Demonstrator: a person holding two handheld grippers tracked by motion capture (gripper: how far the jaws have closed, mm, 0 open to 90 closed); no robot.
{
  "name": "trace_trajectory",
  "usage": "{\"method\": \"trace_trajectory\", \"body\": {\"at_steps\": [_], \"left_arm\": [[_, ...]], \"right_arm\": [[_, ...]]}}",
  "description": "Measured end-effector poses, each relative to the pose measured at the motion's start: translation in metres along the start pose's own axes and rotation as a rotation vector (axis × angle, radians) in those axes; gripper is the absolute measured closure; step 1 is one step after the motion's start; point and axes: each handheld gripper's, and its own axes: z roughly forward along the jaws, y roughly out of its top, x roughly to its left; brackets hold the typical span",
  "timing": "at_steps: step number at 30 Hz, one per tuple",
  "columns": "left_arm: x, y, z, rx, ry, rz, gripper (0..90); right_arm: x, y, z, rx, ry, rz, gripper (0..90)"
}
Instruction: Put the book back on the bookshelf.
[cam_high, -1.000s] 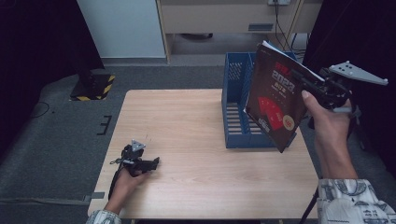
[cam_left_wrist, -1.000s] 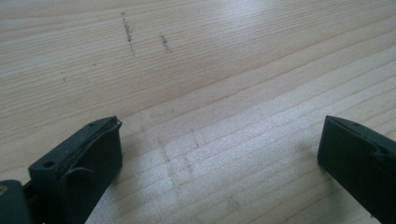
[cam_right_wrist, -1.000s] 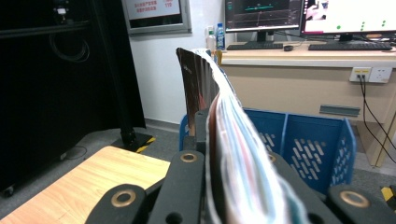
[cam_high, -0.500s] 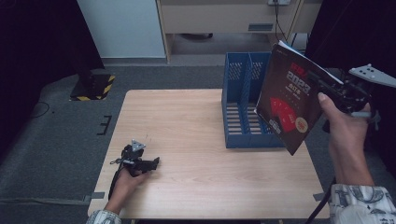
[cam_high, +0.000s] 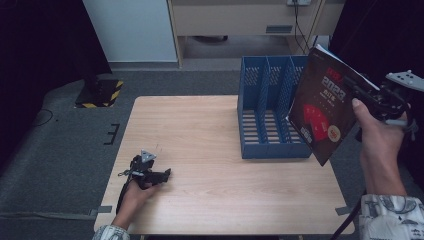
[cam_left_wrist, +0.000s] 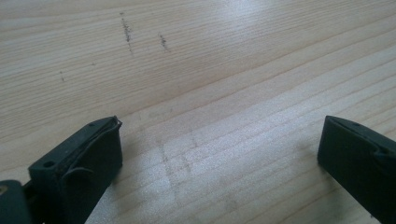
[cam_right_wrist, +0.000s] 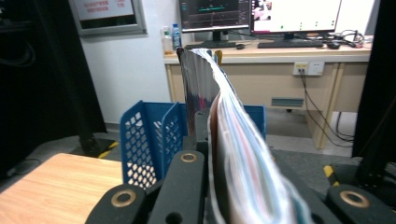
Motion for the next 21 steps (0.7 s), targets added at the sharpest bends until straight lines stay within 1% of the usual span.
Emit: {"method": "trace_trajectory", "body": {"at_steps": [3, 9, 12, 17, 21], "left_arm": [[0.000, 0.000, 0.000, 0.001, 0.000, 0.000, 0.0], [0.000, 0.000, 0.000, 0.001, 0.000, 0.000, 0.0], [0.000, 0.000, 0.000, 0.001, 0.000, 0.000, 0.0], [0.000, 0.000, 0.000, 0.001, 0.000, 0.000, 0.0], [0.000, 0.000, 0.000, 0.001, 0.000, 0.000, 0.0]], "right_arm": [[-0.001, 0.000, 0.006, 0.011, -0.019, -0.013, 87.1], [-0.007, -0.005, 0.021, 0.026, -0.055, -0.001, 87.1], [-0.008, -0.007, 0.028, 0.022, -0.077, -0.006, 87.1], [-0.010, -0.007, 0.040, 0.024, -0.106, 0.003, 87.1], [-0.011, -0.007, 0.050, 0.032, -0.128, -0.008, 87.1]]}}
